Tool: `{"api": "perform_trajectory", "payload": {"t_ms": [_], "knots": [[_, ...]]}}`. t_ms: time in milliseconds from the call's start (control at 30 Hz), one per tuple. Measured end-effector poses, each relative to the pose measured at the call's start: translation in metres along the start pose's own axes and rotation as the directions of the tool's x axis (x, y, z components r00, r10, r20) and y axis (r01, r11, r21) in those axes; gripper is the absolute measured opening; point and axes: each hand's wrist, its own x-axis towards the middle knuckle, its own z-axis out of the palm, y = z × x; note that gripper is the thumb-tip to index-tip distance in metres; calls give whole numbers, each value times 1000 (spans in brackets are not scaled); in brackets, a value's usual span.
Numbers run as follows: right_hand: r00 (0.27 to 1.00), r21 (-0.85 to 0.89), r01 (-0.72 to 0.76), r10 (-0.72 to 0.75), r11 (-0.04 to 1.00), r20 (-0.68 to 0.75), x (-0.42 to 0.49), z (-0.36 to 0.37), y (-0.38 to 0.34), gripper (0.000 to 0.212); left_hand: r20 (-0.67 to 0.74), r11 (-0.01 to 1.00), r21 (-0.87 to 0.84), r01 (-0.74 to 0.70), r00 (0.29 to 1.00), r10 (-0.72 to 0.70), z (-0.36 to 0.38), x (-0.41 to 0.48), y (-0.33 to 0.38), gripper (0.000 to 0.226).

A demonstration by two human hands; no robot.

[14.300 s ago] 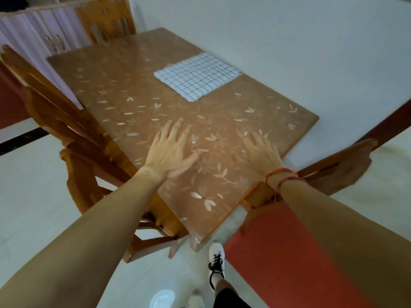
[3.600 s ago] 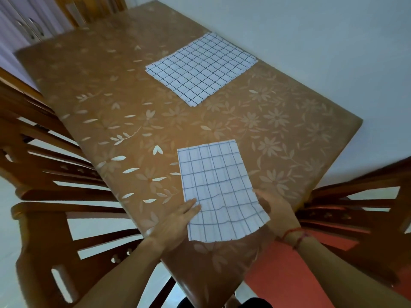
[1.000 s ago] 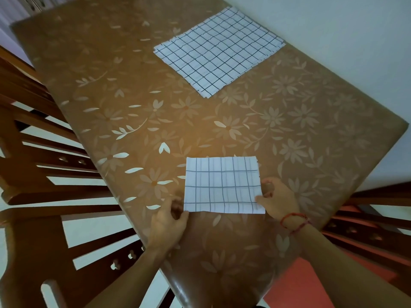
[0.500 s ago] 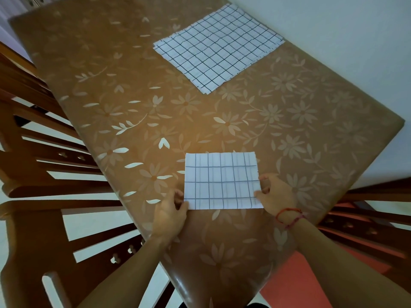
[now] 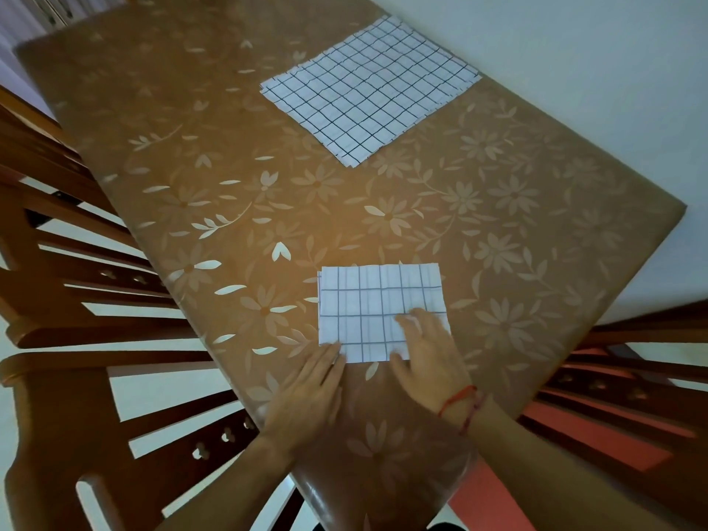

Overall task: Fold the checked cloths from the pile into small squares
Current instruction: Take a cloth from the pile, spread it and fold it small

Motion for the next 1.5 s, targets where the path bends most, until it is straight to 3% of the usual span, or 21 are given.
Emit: {"api": "perform_trajectory", "payload": {"t_ms": [100, 433, 833, 1100, 1233, 1400, 1500], "knots": [[989, -78, 137, -132, 988, 66, -10, 20, -24, 57, 69, 999, -7, 32, 997, -32, 4, -8, 2, 49], [930, -149, 315, -274, 937, 245, -24, 55, -54, 75, 128, 999, -43, 19, 992, -13, 14, -14, 1, 55], [952, -226, 220, -159, 949, 261, -39, 52, -15, 84, 213, 1000, 20, -21, 977, 16, 19, -22, -10, 59], [987, -304, -5, 53, 953, 149, -63, 32, 38, 86, 229, 1000, -10, 26, 973, -23, 18, -21, -10, 56], [992, -318, -25, 64, 948, 113, -65, 31, 42, 86, 228, 999, -34, 41, 973, -32, 17, -20, -9, 55], [996, -267, -49, 66, 963, 55, -61, 29, 38, 77, 235, 994, -85, 61, 971, -40, 17, -20, -9, 56], [993, -90, -115, 113, 989, -25, -39, 14, 35, 59, 223, 992, -106, 65, 974, -40, 17, -19, -10, 57]]}}
